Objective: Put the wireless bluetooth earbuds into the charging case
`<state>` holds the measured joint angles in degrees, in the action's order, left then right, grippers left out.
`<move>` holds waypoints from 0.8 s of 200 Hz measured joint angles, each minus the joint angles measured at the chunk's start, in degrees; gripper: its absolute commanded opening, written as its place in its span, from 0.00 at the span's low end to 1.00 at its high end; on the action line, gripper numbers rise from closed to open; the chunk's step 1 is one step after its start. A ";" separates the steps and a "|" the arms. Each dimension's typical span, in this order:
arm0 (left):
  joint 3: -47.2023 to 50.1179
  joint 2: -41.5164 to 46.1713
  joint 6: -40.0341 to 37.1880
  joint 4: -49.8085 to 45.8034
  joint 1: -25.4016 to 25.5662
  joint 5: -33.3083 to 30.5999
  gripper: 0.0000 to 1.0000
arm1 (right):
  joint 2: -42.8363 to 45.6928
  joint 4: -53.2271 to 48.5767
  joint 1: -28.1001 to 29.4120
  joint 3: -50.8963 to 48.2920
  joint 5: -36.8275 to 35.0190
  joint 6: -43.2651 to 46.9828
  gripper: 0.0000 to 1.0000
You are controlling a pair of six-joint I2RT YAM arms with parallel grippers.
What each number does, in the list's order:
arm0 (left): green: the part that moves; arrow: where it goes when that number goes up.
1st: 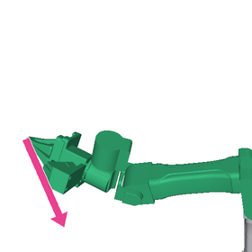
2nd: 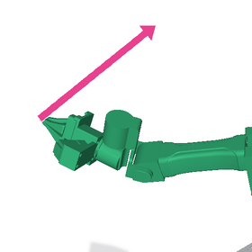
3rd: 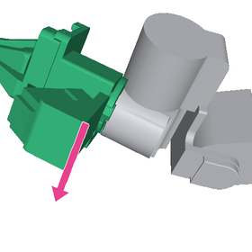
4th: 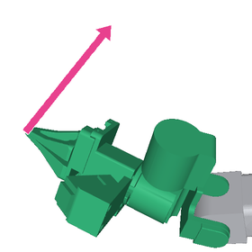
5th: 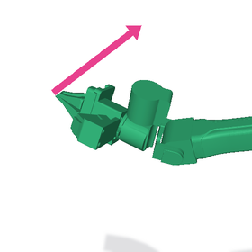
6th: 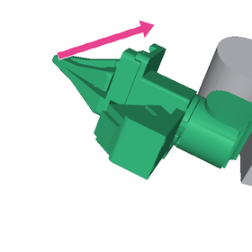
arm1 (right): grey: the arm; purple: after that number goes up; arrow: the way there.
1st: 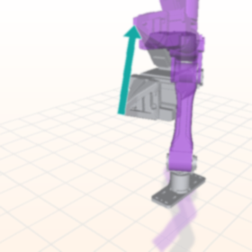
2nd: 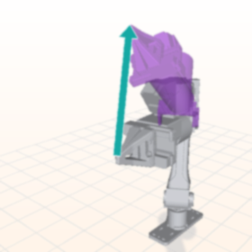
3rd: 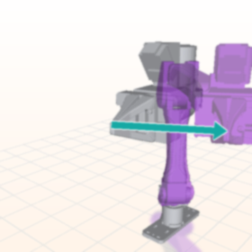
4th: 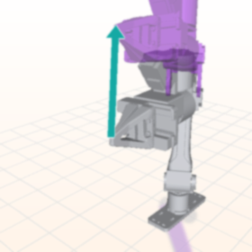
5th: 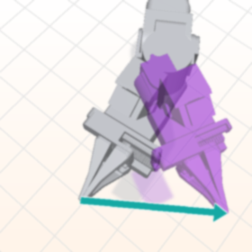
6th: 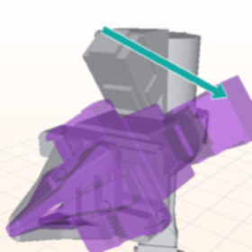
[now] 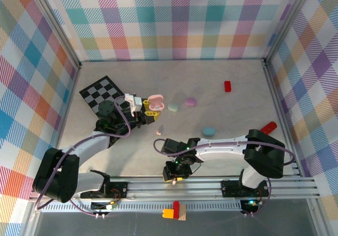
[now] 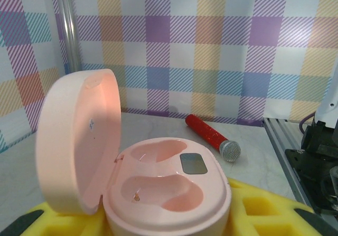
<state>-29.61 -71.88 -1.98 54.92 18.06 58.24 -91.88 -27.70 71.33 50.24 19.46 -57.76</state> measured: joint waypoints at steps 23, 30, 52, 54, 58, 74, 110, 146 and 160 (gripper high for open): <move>0.28 0.33 -0.33 -0.66 0.00 -0.02 0.39 | -0.28 -2.84 0.00 1.29 0.11 0.33 0.46; 0.28 0.35 -0.42 -0.76 0.00 -0.02 0.39 | -0.28 -3.67 0.00 1.68 0.04 0.37 0.46; 0.28 0.39 -0.44 -0.81 0.00 -0.02 0.39 | -0.28 -5.35 0.00 2.19 -0.55 0.33 0.46; 0.28 0.39 -0.44 -0.83 0.00 0.00 0.39 | -0.28 -5.49 0.00 2.19 -0.57 0.33 0.46; 0.28 0.39 -0.44 -0.85 0.00 -0.02 0.39 | -0.28 -5.86 0.00 2.21 -0.59 0.31 0.46; 0.28 0.39 -0.59 -0.87 0.00 -0.02 0.39 | -0.31 -6.88 0.00 2.21 -0.52 0.20 0.46; 0.28 0.39 -0.66 -0.92 0.00 0.00 0.39 | -3.02 -7.54 0.00 3.13 -0.22 0.44 0.41; 0.33 0.96 -1.03 -1.46 0.00 0.00 0.39 | -6.01 -7.26 -0.63 3.87 0.63 1.66 0.33; 0.33 1.55 -1.42 -2.14 0.00 0.00 0.39 | -6.43 -7.08 -1.01 3.87 0.83 1.62 0.30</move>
<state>-29.28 -70.32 -3.40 52.77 18.06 58.24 -98.30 -34.79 70.32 54.11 20.29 -56.14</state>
